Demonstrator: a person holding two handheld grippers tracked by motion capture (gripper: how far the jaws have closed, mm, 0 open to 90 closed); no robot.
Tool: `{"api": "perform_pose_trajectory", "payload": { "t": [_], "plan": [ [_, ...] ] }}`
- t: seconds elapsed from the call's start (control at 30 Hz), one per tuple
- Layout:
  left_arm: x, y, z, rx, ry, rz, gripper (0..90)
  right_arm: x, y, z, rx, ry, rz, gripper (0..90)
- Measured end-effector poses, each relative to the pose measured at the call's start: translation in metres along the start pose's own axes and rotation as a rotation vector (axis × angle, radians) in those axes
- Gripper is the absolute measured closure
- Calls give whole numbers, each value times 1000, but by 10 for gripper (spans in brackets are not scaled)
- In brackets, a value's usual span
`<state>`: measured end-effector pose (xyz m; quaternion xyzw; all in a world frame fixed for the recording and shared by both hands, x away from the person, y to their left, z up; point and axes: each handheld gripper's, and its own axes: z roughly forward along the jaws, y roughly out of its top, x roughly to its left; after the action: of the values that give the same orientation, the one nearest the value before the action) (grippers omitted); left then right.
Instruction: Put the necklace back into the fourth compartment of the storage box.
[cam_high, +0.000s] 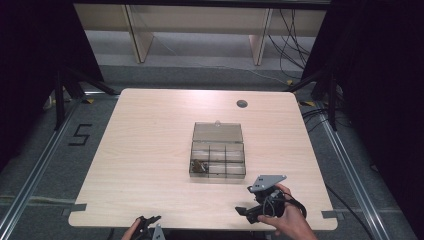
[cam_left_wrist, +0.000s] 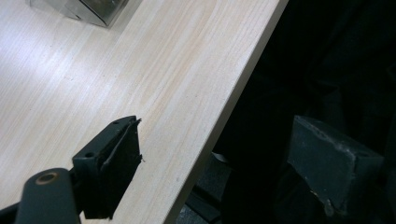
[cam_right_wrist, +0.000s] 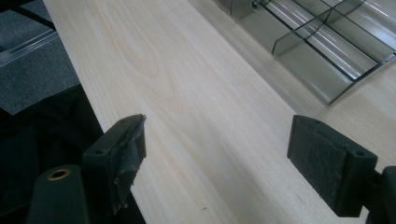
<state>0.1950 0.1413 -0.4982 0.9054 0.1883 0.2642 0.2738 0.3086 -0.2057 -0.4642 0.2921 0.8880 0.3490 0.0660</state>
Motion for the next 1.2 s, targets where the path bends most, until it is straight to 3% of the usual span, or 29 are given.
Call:
{"api": "perform_pose_trajectory", "payload": {
  "t": [0.03,0.07,0.13,0.17,0.27,0.3,0.43,0.6,0.63,0.73,0.8,0.93,1.2],
  "plan": [
    [0,0,0,0,0,0,162,1,-1,-1,5,-5,22,201],
    [1,0,0,1,-27,4,162,1,-1,-1,5,-5,22,201],
    [1,0,-1,4,-16,0,162,0,-2,-2,14,10,-6,201],
    [0,0,-1,3,-12,3,163,1,-3,-2,5,-4,17,201],
    [0,0,0,1,-11,1,162,1,-4,-3,15,0,7,201],
    [1,0,0,0,-26,4,162,2,-5,-1,3,-4,22,201],
    [1,0,-1,1,-9,4,162,2,-7,-3,3,3,22,201],
    [1,0,-1,1,-35,5,162,2,-10,-5,15,4,14,197],
    [1,0,-1,2,-33,4,162,3,-11,-4,-3,-8,17,197],
    [1,0,0,1,-23,3,162,4,-13,-6,16,-1,24,196],
    [1,0,-2,-2,-16,-2,162,5,-16,-5,-6,8,23,195],
    [1,0,-2,-1,-16,-2,162,8,-19,-6,5,2,41,193],
    [2,0,-1,5,-16,6,162,10,-24,-11,12,3,23,189]
  ]
}}
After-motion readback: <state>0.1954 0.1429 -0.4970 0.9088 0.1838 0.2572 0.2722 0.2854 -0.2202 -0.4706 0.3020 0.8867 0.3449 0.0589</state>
